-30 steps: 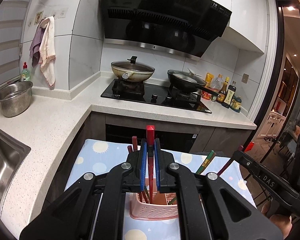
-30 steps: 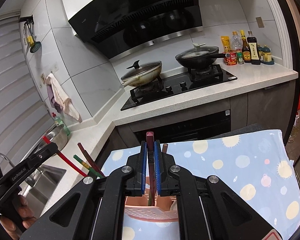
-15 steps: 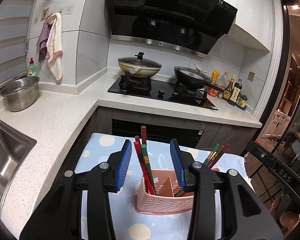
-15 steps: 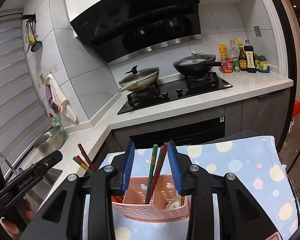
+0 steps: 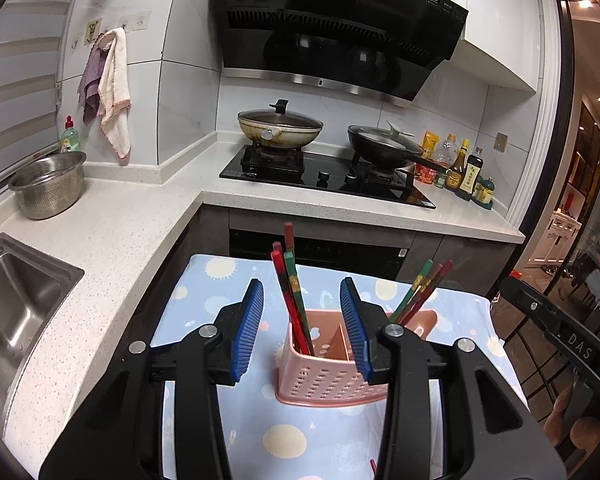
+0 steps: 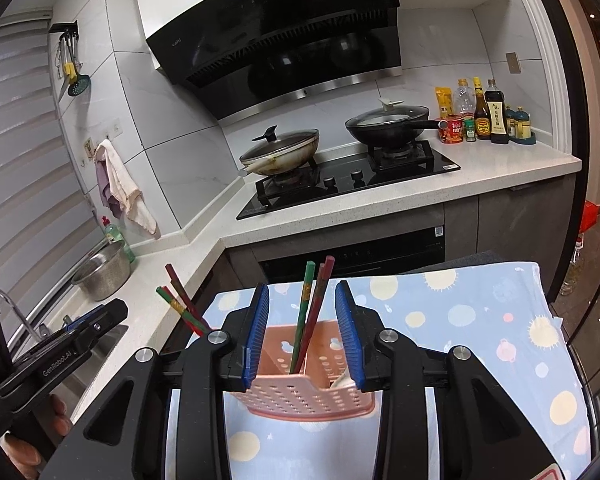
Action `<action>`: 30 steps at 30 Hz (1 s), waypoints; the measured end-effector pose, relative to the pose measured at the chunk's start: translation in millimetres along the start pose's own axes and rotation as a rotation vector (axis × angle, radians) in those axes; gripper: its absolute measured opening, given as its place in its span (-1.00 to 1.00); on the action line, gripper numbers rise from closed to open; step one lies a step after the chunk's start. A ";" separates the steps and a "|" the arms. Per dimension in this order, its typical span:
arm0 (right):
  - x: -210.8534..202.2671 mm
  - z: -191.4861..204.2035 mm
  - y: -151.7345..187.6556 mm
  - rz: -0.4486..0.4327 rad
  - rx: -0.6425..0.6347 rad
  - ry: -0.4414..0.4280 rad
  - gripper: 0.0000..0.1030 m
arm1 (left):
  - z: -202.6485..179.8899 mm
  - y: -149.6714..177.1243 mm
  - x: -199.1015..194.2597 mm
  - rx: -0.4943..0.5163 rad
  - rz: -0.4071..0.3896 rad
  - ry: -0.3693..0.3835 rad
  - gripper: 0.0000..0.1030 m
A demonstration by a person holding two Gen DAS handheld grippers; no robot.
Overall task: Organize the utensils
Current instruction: 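Withdraw both open tools from the holder back over the remaining utensils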
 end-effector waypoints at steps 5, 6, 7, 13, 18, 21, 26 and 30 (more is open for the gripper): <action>-11.1 2.5 12.0 0.015 -0.003 0.001 -0.34 | 0.3 11.3 -9.9 0.007 0.009 0.002 -0.26; -13.5 3.0 14.7 0.018 -0.003 0.002 -0.34 | 0.4 13.4 -11.6 0.009 0.012 0.002 -0.26; -16.4 3.3 17.9 0.022 -0.004 0.004 -0.34 | 0.3 15.9 -13.9 0.011 0.014 0.002 -0.26; -32.4 4.8 40.7 0.051 -0.001 0.005 -0.34 | 0.9 32.2 -27.0 0.020 0.030 0.002 -0.26; -46.6 4.7 66.9 0.087 0.001 0.010 -0.34 | 2.4 51.6 -36.2 0.023 0.054 0.000 -0.26; -55.0 3.7 83.6 0.109 0.016 0.008 -0.34 | 3.2 64.4 -41.8 0.026 0.071 -0.003 -0.26; -69.3 5.0 110.5 0.141 0.019 0.010 -0.34 | 3.2 87.1 -51.5 0.036 0.100 -0.005 -0.26; -80.3 6.7 132.7 0.168 0.017 0.016 -0.34 | 5.5 105.0 -57.7 0.036 0.126 -0.005 -0.26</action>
Point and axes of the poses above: each gripper's, at about its wrist camera, not at the fingertips, and x roughly the way its jaws point, z to its left, y to its underside, the point moved 8 cm from there along x, roughly the way its jaws point, and after that the axes turned 11 degrees about -y, right-handed, at the moved point
